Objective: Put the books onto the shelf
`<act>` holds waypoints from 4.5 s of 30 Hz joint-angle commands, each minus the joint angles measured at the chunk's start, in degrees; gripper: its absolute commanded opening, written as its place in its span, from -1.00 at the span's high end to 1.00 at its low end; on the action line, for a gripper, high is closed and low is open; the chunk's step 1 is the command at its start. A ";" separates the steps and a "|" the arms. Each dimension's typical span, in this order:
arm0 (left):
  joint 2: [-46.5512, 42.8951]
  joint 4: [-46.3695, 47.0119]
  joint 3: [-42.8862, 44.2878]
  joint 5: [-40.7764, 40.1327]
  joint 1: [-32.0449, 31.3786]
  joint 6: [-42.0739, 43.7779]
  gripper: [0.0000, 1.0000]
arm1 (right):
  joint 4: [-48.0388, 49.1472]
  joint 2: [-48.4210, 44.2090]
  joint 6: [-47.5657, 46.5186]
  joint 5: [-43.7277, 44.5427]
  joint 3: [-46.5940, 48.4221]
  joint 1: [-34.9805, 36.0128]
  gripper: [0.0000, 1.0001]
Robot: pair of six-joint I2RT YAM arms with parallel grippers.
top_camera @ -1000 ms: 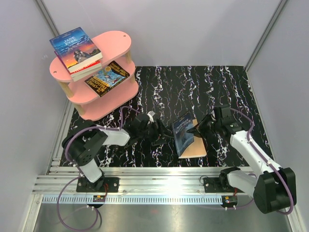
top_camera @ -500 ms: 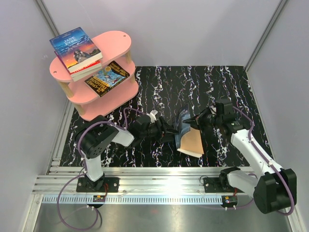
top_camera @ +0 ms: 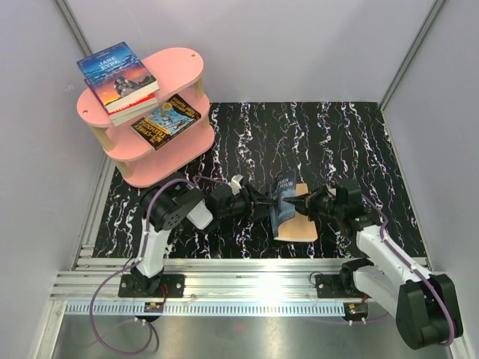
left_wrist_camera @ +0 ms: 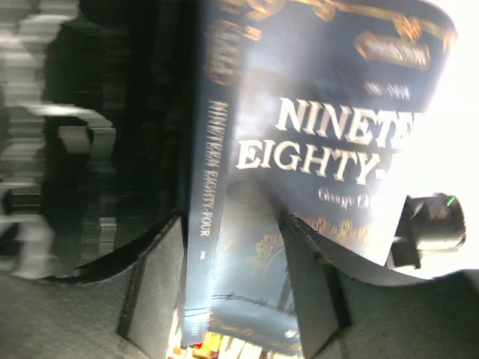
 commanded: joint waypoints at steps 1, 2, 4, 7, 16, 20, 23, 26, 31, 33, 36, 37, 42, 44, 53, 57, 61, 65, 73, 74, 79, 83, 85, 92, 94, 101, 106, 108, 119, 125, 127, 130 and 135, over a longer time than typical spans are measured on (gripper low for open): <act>2.56 15.76 0.63 -2.32 -0.17 -5.38 -0.08 | 15.20 -3.55 11.38 -3.21 -8.71 0.30 1.00; 3.09 16.73 0.45 -2.59 -0.09 -5.83 -0.07 | 15.13 -4.44 11.75 -3.04 -9.87 0.30 1.00; 3.80 18.84 0.01 -2.85 -0.08 -6.62 -0.01 | 10.42 -6.89 9.84 -2.77 -10.68 0.30 1.00; 4.33 19.73 -0.34 -3.12 -0.08 -6.80 0.16 | 0.42 -8.05 3.70 -3.12 -8.75 0.30 1.00; 1.70 12.11 2.90 0.04 0.09 -2.60 0.94 | -24.84 0.11 -15.57 -2.94 -0.66 0.13 1.00; -6.03 -11.20 5.45 1.72 0.27 7.15 1.00 | -35.64 2.76 -26.54 1.34 7.32 0.22 -0.90; -14.02 -27.94 8.70 0.49 1.32 18.48 1.00 | -50.23 5.13 -37.97 12.14 18.74 0.22 -0.99; -20.79 -49.94 10.73 -3.90 2.02 27.11 1.00 | -57.81 5.93 -44.22 19.10 25.26 0.21 -1.00; -28.36 -62.52 9.76 -11.36 2.64 30.55 1.00 | -55.80 3.73 -42.22 17.63 22.73 0.21 -1.00; -32.48 -66.31 8.89 -13.30 2.64 31.60 1.00 | -53.00 3.64 -40.38 16.13 19.67 0.22 -1.00; -37.41 -70.44 9.15 -16.12 3.69 33.18 1.00 | -51.32 4.16 -39.84 13.93 18.33 0.13 -0.99; -38.29 -71.14 9.50 -16.73 3.96 33.80 1.00 | -51.05 4.43 -40.01 13.75 18.33 0.13 -0.99; -42.94 -78.18 13.36 -20.07 5.10 39.24 1.00 | -45.45 6.80 -38.18 9.02 16.14 0.22 -1.00; -44.71 -78.53 14.24 -20.08 5.71 41.35 1.00 | -43.76 7.24 -37.12 7.61 15.26 0.22 -1.00; -51.30 -76.97 22.51 -17.18 11.42 49.19 1.00 | -41.74 7.59 -37.82 5.75 12.09 0.22 -1.00; -51.83 -71.68 23.64 -15.95 13.19 45.07 1.00 | -41.47 7.59 -37.99 5.23 11.56 0.22 -1.00; -53.41 -69.49 24.62 -23.31 14.77 41.55 1.00 | -42.35 7.51 -39.48 5.23 11.82 0.22 -0.99; -58.42 -64.13 20.33 -36.23 14.94 33.32 1.00 | -43.49 7.33 -41.24 5.23 12.00 0.13 -1.00; -63.44 -55.94 11.34 -54.87 14.51 21.24 1.00 | -44.81 7.60 -43.79 4.88 12.53 0.22 -0.99; -63.70 -55.68 11.08 -56.45 14.24 20.54 1.00 | -45.07 7.51 -44.32 4.79 12.53 0.22 -1.00; -65.90 -56.03 8.45 -68.32 12.84 16.33 1.00 | -45.69 7.24 -45.29 4.70 12.27 0.22 -1.00; -66.43 -49.80 6.95 -70.88 12.83 17.54 1.00 | -46.83 6.72 -46.43 4.96 12.26 0.13 -1.00; -66.51 -47.51 6.69 -71.93 12.83 18.16 1.00 | -47.18 6.54 -46.95 5.23 12.61 0.22 -1.00; -66.43 -30.22 -0.42 -75.98 13.01 17.81 1.00 | -48.41 6.63 -48.01 5.75 13.05 0.22 -1.00; -65.03 -21.99 -3.23 -75.45 13.27 17.46 1.00 | -48.24 6.80 -48.10 5.84 12.88 0.22 -0.99; -59.40 6.47 -10.62 -72.56 15.82 19.92 1.00 | -47.71 7.86 -48.54 5.67 12.53 0.22 -1.00; -55.70 21.47 -15.37 -70.44 19.59 22.37 1.00 | -47.53 8.56 -48.98 5.58 12.44 0.13 -0.99; -56.75 21.31 -16.95 -71.32 20.65 23.17 1.00 | -47.27 8.91 -49.15 5.40 12.53 0.13 -0.99; -55.35 23.52 -18.80 -74.30 27.69 21.77 1.00 | -45.43 12.60 -49.42 4.70 13.32 0.22 -0.99; -63.69 -7.03 -9.61 -76.86 27.60 20.97 1.00 | -44.11 15.24 -49.42 4.35 13.85 0.21 -0.99; -64.84 -19.95 -5.03 -77.29 27.51 23.42 1.00 | -43.32 15.85 -49.07 4.09 13.93 0.22 -0.99; -64.67 -39.72 6.22 -81.15 27.08 22.40 1.00 | -42.18 17.35 -48.72 3.47 14.02 0.22 -1.00; -59.76 -52.32 12.92 -83.36 26.46 18.00 1.00 | -40.59 19.37 -47.93 2.94 14.02 0.22 -0.99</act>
